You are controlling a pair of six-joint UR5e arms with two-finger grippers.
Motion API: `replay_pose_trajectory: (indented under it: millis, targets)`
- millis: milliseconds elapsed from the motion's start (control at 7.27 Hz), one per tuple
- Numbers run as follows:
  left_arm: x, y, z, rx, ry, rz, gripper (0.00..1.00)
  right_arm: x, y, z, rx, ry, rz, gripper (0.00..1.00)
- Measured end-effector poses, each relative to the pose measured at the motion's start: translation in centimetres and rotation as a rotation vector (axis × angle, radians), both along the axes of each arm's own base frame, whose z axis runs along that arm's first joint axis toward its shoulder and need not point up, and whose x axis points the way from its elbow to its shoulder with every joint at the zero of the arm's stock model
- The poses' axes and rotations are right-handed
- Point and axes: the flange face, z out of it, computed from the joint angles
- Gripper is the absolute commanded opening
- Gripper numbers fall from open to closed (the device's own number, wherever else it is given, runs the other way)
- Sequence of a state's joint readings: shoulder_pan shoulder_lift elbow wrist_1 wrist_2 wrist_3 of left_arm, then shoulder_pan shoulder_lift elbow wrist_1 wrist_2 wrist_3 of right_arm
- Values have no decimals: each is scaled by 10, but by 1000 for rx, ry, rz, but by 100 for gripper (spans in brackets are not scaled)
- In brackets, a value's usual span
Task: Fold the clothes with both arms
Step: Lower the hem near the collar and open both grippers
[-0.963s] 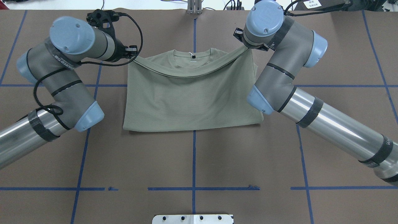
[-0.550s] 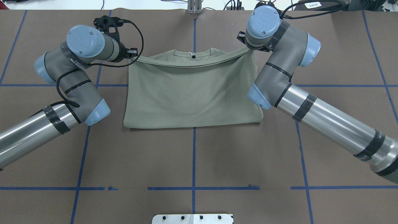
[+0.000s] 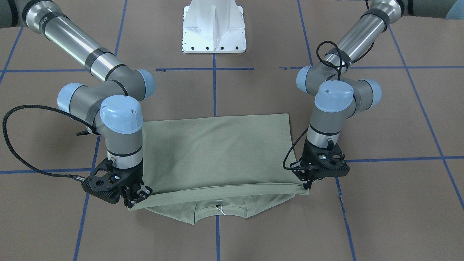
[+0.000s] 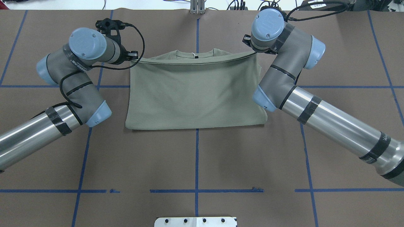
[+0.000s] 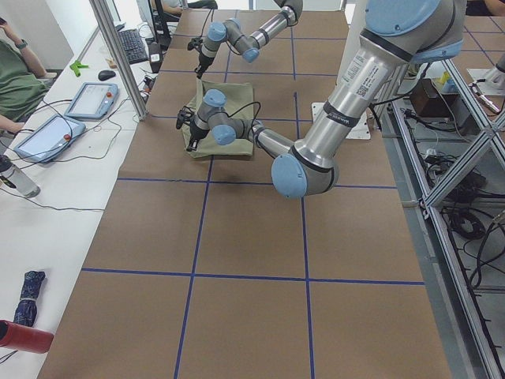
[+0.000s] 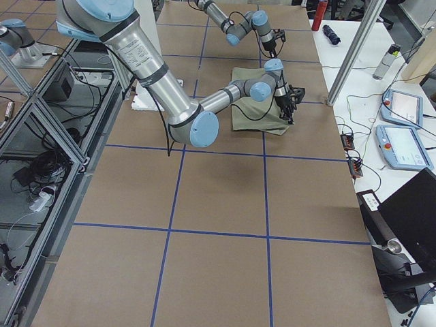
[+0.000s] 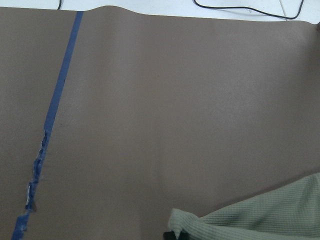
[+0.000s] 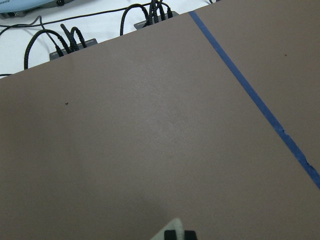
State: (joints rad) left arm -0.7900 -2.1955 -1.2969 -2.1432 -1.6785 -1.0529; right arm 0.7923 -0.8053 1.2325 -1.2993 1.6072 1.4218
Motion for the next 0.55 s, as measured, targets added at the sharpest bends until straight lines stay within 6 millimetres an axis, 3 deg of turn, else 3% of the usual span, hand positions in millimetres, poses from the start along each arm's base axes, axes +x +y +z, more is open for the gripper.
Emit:
replay_pose_trajectory:
  millis: [275, 550]
  targets:
    - [-7, 8, -6, 91, 9, 74, 100, 7, -3, -4, 35, 15, -65, 100]
    - [-33, 46, -18, 154, 72, 154, 100, 41, -2, -11, 71, -23, -188, 100]
